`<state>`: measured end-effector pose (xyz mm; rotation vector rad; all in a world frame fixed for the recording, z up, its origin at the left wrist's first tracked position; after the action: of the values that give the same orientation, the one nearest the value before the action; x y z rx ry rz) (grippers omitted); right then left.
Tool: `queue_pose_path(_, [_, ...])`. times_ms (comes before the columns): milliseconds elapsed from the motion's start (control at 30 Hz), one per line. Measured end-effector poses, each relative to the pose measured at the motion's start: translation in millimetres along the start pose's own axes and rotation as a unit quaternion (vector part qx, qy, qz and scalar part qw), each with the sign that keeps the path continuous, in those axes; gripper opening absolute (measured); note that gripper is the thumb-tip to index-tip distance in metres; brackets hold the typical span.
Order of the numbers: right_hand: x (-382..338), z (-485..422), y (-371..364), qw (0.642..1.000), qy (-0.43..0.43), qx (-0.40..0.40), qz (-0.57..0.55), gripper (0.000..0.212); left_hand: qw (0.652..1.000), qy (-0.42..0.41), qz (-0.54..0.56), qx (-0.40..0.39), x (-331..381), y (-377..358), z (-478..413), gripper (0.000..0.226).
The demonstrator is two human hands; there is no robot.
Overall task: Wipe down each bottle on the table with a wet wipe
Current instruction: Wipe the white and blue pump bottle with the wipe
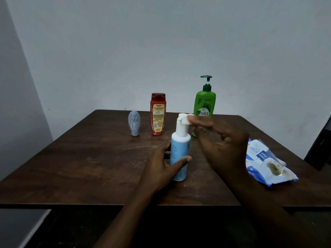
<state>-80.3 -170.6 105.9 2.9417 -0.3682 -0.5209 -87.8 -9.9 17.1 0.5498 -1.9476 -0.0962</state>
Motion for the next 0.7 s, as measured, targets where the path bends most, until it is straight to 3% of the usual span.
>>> queue_pose_path(67, [4.3, -2.9, 1.7, 0.984, -0.145, 0.059, -0.091, 0.025, 1.0, 0.003, -0.005, -0.002, -1.2, -0.9, -0.9, 0.072])
queue_pose_path(167, [12.7, -11.2, -6.2, 0.964, -0.209, 0.075, -0.145, 0.024, 1.0, -0.001, -0.005, -0.001, 0.2, -0.9, -1.3, 0.068])
queue_pose_path(367, [16.8, -0.5, -25.2, 0.99, -0.108, -0.09, -0.026, 0.043, 1.0, 0.004, -0.003, -0.005, 2.5, -0.7, -0.7, 0.062])
queue_pose_path(533, [12.5, -4.0, -16.6, 0.993, 0.003, -0.073, 0.097, 0.049, 1.0, -0.002, -0.013, -0.01, 1.5, -0.5, -2.1, 0.062])
queue_pose_path(700, [14.6, -18.7, -15.5, 0.991, 0.037, -0.087, 0.096, 0.053, 1.0, -0.006, -0.013, -0.007, 0.9, -1.8, -2.2, 0.061])
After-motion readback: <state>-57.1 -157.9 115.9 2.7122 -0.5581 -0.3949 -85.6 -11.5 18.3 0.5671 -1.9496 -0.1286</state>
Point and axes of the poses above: each hand's wrist, its own z-axis away from the middle knuckle, its own y-axis out of the back of the hand, x = y × z, the point moved 2 cm from there along -z, towards the middle knuckle, and after that the axes turned 2 degrees about -y, right-handed, at the moved point
